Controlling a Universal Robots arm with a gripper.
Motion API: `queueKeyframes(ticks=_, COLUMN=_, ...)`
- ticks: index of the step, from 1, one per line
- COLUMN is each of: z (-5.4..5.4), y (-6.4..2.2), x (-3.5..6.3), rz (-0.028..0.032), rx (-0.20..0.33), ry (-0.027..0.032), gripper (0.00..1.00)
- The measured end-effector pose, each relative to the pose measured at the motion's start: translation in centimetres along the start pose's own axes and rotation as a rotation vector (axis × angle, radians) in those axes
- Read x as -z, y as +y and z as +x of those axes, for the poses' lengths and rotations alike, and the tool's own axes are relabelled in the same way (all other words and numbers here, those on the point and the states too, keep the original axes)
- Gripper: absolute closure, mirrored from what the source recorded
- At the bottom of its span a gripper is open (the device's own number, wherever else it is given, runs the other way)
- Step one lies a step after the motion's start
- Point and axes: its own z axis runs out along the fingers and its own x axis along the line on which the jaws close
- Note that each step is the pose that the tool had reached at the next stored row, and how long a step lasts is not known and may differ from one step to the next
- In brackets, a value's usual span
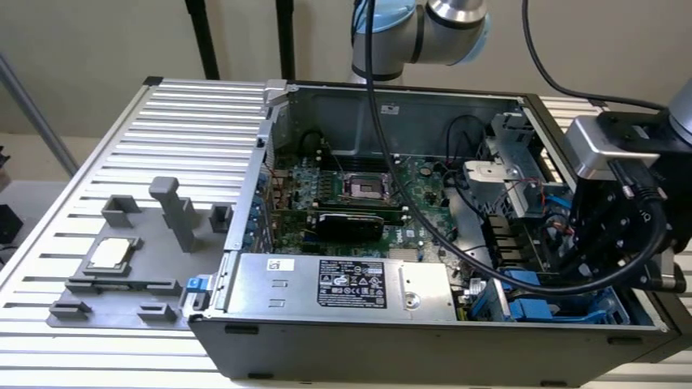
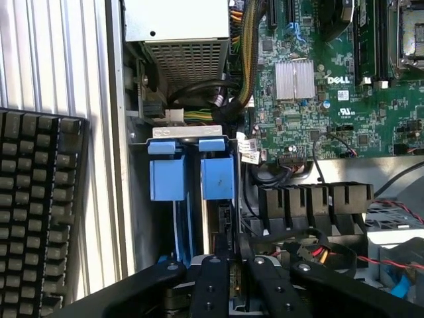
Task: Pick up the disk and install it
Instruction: 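Insert the first disk wire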
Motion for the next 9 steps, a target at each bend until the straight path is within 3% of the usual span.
queueKeyframes(ticks=3, z=0.01, y=-0.01, x=-0.14, rz=0.0005, rx=-0.002, ry=0.0050, gripper=0.84)
queueKeyframes(ticks=9, z=-0.10, y=0.00, x=-0.28, rz=0.0007, rx=-0.002, ry=0.0085, gripper=0.84)
